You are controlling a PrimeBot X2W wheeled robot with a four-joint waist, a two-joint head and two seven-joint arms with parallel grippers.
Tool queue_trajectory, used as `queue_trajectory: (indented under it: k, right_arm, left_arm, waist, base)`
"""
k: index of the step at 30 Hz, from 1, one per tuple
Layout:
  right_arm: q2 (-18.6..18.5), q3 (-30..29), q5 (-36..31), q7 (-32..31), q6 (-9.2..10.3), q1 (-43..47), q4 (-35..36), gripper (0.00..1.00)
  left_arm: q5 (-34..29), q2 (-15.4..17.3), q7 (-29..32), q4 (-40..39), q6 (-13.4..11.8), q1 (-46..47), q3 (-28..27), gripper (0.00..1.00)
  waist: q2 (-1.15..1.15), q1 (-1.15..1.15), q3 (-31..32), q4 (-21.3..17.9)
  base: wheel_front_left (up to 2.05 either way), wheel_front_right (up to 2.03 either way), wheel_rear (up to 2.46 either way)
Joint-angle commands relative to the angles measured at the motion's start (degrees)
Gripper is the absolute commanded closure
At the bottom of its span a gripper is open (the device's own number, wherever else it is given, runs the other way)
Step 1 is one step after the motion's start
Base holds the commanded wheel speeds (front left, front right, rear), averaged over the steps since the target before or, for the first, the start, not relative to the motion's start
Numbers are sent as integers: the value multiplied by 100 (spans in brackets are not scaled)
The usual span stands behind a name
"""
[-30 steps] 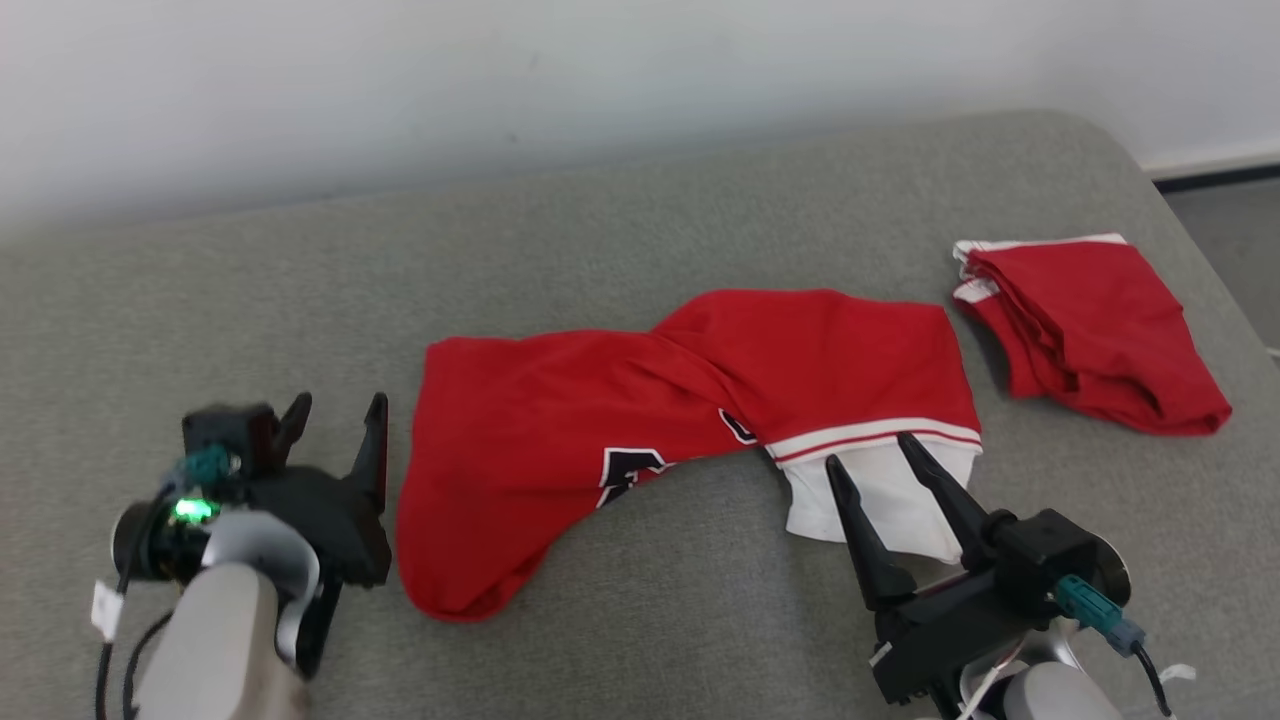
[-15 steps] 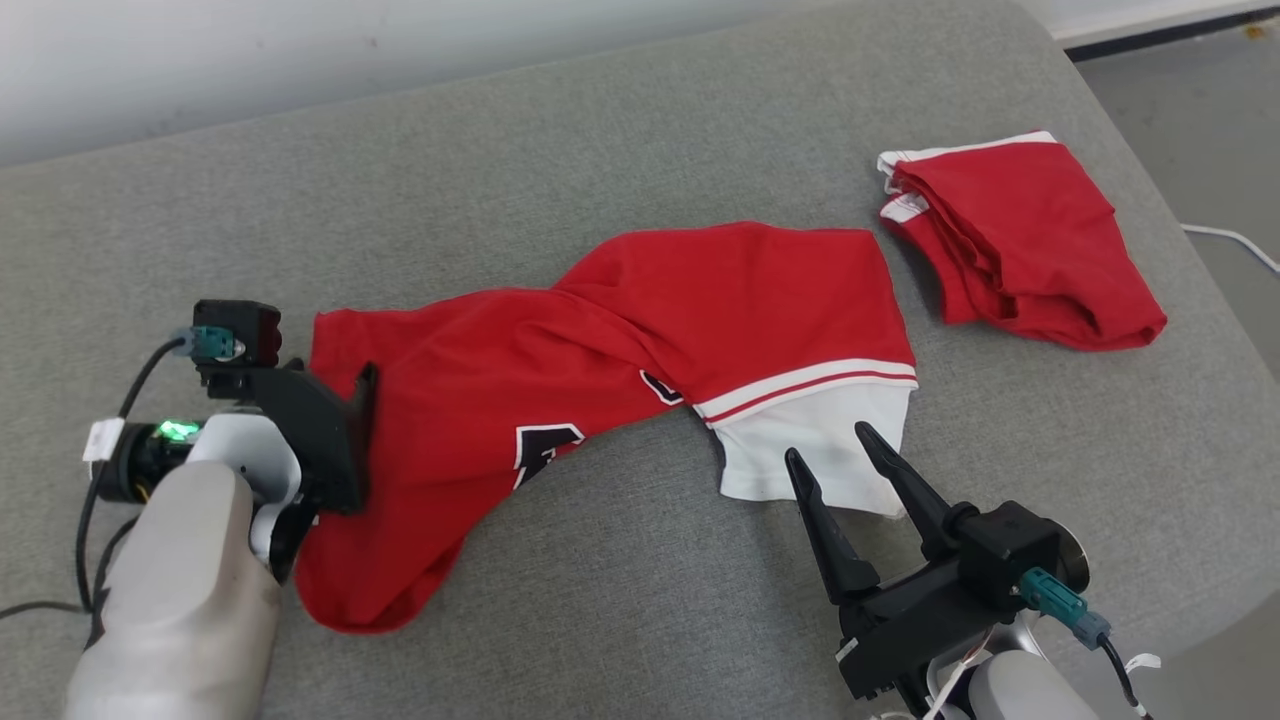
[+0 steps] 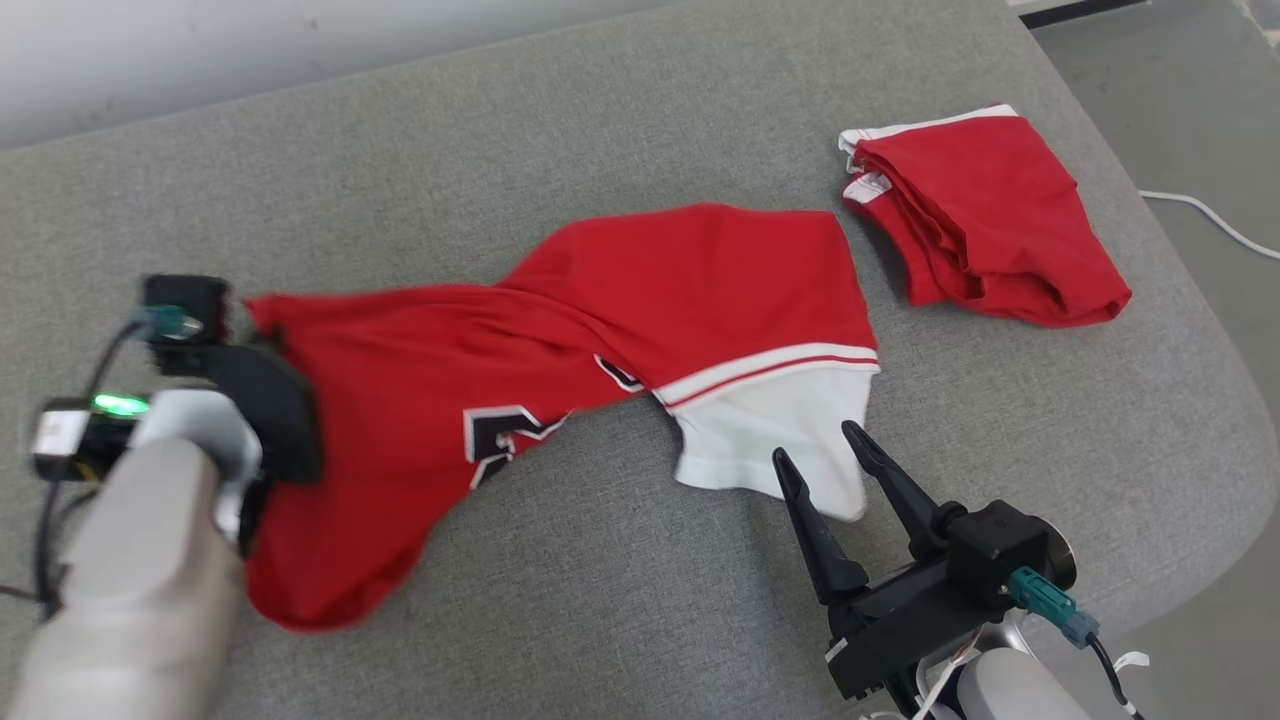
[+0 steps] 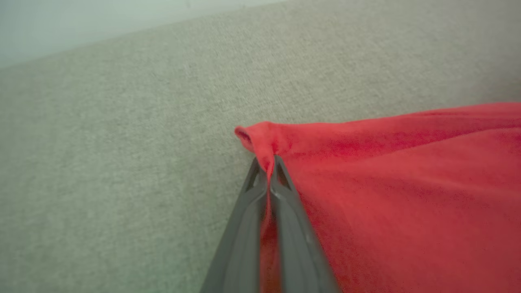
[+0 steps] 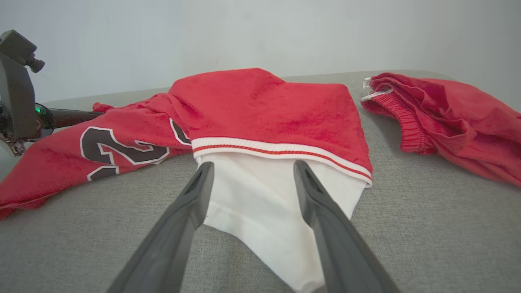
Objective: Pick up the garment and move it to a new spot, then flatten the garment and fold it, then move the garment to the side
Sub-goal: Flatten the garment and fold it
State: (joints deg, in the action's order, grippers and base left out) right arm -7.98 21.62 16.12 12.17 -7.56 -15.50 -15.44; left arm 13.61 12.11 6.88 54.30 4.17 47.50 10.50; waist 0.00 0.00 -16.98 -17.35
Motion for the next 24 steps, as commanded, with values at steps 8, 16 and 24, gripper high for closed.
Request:
queue_trajectory:
  k: [8, 16, 24]
  right_arm:
    - [36, 4, 14, 59, 17, 41, -26, 0]
    - [-16, -133, -30, 13, 17, 123, -14, 0]
    - [-142, -312, -73, -98, 17, 386, 71, 0]
  left_arm:
    - [-194, 461, -1767, -509, -637, 693, -247, 100]
    - [-107, 179, -2204, -1715, -425, 586, -299, 100]
    - [108, -417, -2199, -3874, -124, -1844, -628, 100]
  waist:
    - [0, 0, -40, -68]
    - [0, 0, 100, 309]
    - [0, 0, 492, 1104]
  base:
    - [0, 0, 0]
    - [0, 0, 0]
    - [0, 0, 0]
